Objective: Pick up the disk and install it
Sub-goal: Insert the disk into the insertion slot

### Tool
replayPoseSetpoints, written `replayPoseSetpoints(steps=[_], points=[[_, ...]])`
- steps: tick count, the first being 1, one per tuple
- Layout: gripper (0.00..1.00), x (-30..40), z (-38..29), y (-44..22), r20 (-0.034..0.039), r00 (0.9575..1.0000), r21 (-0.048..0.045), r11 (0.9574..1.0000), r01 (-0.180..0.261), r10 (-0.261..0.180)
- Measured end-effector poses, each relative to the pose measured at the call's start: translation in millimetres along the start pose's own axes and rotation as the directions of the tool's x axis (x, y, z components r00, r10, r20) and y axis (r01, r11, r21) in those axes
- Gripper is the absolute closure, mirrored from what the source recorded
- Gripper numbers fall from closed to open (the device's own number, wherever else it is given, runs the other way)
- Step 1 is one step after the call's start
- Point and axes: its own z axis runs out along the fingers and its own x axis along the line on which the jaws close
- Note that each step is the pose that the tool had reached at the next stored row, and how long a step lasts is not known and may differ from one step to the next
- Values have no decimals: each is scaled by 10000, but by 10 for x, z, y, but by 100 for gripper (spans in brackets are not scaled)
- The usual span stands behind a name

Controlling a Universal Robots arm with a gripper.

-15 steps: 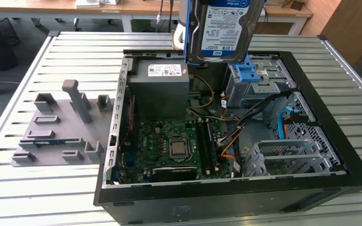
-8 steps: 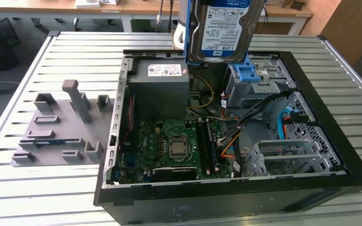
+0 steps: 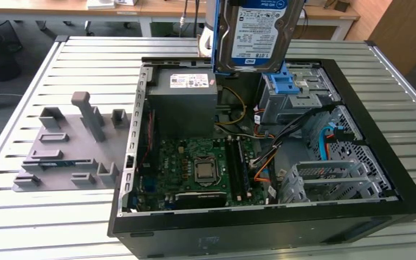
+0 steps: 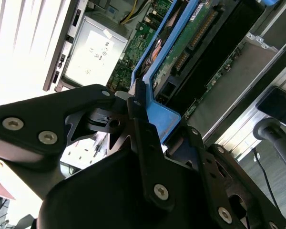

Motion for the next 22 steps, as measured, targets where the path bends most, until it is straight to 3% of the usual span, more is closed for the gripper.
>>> replayPoseSetpoints(steps=[4, 9, 22], points=[[63, 11, 2, -1, -1, 10000, 0, 10000, 1, -1], [63, 84, 5, -3, -1, 10000, 0, 10000, 0, 0], [63, 385, 94, -10, -35, 10000, 1, 10000, 0, 0]])
